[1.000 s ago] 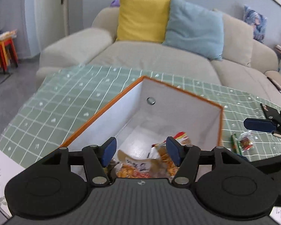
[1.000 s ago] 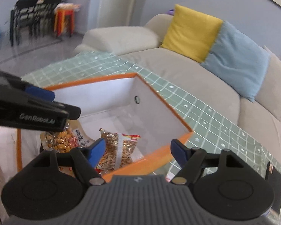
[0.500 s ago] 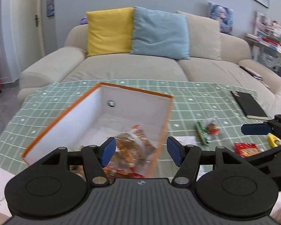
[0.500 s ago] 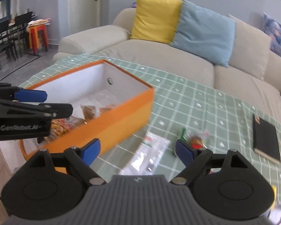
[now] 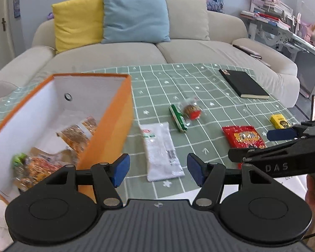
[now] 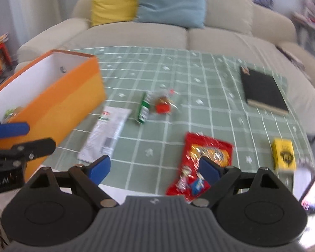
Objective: Organize snacks
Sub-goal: 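Grasp the white drink packet with the left tool while the right tool grasps the red cartoon crisp bag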
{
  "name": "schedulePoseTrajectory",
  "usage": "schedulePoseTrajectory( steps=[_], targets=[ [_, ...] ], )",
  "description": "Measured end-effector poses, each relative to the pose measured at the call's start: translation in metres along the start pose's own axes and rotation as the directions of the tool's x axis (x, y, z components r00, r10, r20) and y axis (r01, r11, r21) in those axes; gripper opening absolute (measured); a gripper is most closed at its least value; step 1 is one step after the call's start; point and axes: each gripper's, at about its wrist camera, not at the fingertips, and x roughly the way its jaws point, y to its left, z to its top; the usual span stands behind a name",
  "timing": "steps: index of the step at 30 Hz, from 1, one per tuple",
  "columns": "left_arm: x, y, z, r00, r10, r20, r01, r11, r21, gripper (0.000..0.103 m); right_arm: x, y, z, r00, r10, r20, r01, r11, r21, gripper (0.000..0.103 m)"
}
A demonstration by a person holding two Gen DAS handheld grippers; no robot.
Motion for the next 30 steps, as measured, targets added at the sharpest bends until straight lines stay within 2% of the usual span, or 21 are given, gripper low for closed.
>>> schedulePoseTrajectory(
  steps=[3, 7, 11, 13, 16, 22, 26, 30],
  targets=[
    [0.009, -0.003, -0.005, 1.0, -0.018, -0.013, 0.018, 1.0, -0.018, 0.073, 0.007, -0.014, -0.007, 0.999, -0.008, -0.032, 0.011, 0.997, 0.079, 0.088],
    [0.024, -0.005, -0.006, 0.999, -0.032, -0.039, 0.031, 0.999, -0.025, 0.074, 0.014, -0.022, -0.009, 0.998, -0.056, -0.035, 0.058, 0.995, 0.08, 0.088],
    [0.043, -0.004, -0.003, 0.998, -0.008, -0.067, 0.007, 1.0, -0.027, 0.083, 0.024, -0.042, -0.006, 0.995, -0.066, -0.076, 0.08, 0.978, 0.195, 0.089],
    [0.052, -0.002, -0.001, 0.997, -0.006, -0.08, 0.003, 0.999, -0.04, 0.089, 0.03, -0.052, -0.004, 0.993, -0.078, -0.092, 0.099, 0.962, 0.255, 0.093],
    [0.069, 0.003, 0.002, 0.996, 0.009, -0.094, -0.017, 0.996, -0.082, 0.09, 0.042, -0.061, 0.0, 0.991, -0.092, -0.102, 0.119, 0.948, 0.295, 0.096],
    [0.101, 0.009, 0.011, 0.991, 0.022, -0.129, -0.042, 0.988, -0.15, 0.09, 0.072, -0.059, 0.004, 0.979, -0.129, -0.155, 0.167, 0.951, 0.262, 0.097],
    [0.114, 0.002, 0.013, 0.988, 0.052, -0.146, -0.07, 0.99, -0.121, 0.091, 0.084, -0.058, 0.002, 0.974, -0.144, -0.177, 0.184, 0.953, 0.241, 0.097],
    [0.128, 0.001, 0.011, 0.977, 0.089, -0.191, -0.111, 0.988, -0.108, 0.09, 0.091, -0.056, 0.003, 0.972, -0.148, -0.18, 0.186, 0.957, 0.221, 0.097]
  ],
)
